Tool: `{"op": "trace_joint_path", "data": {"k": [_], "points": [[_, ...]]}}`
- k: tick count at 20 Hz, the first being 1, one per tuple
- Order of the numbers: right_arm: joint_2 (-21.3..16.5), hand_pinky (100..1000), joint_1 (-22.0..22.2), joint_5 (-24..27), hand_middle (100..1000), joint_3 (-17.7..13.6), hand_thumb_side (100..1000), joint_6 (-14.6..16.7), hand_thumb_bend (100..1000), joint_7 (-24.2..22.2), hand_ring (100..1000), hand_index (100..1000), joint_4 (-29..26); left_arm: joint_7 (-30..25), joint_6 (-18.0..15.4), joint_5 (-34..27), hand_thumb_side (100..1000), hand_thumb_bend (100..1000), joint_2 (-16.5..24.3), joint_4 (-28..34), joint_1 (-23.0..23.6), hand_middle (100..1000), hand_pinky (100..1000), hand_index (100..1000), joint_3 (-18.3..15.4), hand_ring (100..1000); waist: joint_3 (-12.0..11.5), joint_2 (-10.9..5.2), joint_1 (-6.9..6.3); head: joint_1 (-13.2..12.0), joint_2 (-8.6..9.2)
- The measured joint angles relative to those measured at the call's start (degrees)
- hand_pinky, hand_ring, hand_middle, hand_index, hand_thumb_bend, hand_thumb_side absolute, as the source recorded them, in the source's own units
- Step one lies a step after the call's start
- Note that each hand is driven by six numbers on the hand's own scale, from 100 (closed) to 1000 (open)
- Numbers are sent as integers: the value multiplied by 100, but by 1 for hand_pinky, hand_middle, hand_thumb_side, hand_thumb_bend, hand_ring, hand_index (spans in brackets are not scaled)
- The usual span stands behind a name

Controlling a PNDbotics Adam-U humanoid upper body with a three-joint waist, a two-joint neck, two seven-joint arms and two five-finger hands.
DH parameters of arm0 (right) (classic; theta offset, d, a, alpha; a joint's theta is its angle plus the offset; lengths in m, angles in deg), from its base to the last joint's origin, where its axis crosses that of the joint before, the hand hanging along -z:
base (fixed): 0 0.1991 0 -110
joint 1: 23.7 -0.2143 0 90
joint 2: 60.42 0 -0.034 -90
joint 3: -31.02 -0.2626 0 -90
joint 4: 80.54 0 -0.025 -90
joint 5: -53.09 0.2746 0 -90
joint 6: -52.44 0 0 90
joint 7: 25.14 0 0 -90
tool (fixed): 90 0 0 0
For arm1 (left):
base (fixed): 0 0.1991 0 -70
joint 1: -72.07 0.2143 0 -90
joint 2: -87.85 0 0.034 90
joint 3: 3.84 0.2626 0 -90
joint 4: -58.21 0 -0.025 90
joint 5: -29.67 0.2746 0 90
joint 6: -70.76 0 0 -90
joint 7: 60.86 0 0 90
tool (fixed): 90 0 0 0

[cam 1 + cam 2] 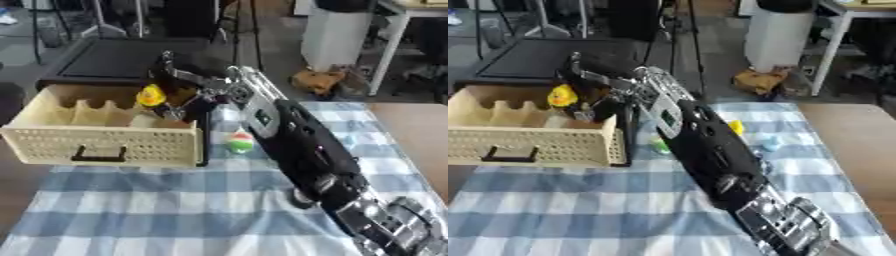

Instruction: Pick up objects from table and place into drawer.

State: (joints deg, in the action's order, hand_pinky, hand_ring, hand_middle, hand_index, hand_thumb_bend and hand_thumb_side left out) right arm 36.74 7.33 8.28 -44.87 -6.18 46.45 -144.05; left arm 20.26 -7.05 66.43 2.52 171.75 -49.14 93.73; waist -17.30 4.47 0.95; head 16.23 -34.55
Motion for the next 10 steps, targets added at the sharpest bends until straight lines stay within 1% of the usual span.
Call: {"op": "trace_joint_path", "data": {"k": [1,4,7,10], "points": [[0,275,0,-38,554,-1,366,35,583,19,417,732,0,0,0,0,1000,731,0,0,0,100,100,678,0,100,0,0,1,0,0],[0,280,0,-136,562,-18,423,88,627,96,423,744,2,0,0,0,1000,731,0,0,0,100,100,678,0,100,2,0,2,0,1],[-1,286,0,-206,566,-47,443,75,642,199,429,750,16,0,0,0,1000,733,0,0,0,100,100,679,0,100,3,-1,2,-2,19],[-3,288,0,-247,569,-80,429,31,622,302,431,750,28,0,0,-1,1000,735,0,0,0,100,100,679,0,100,11,-4,2,-3,23]]}}
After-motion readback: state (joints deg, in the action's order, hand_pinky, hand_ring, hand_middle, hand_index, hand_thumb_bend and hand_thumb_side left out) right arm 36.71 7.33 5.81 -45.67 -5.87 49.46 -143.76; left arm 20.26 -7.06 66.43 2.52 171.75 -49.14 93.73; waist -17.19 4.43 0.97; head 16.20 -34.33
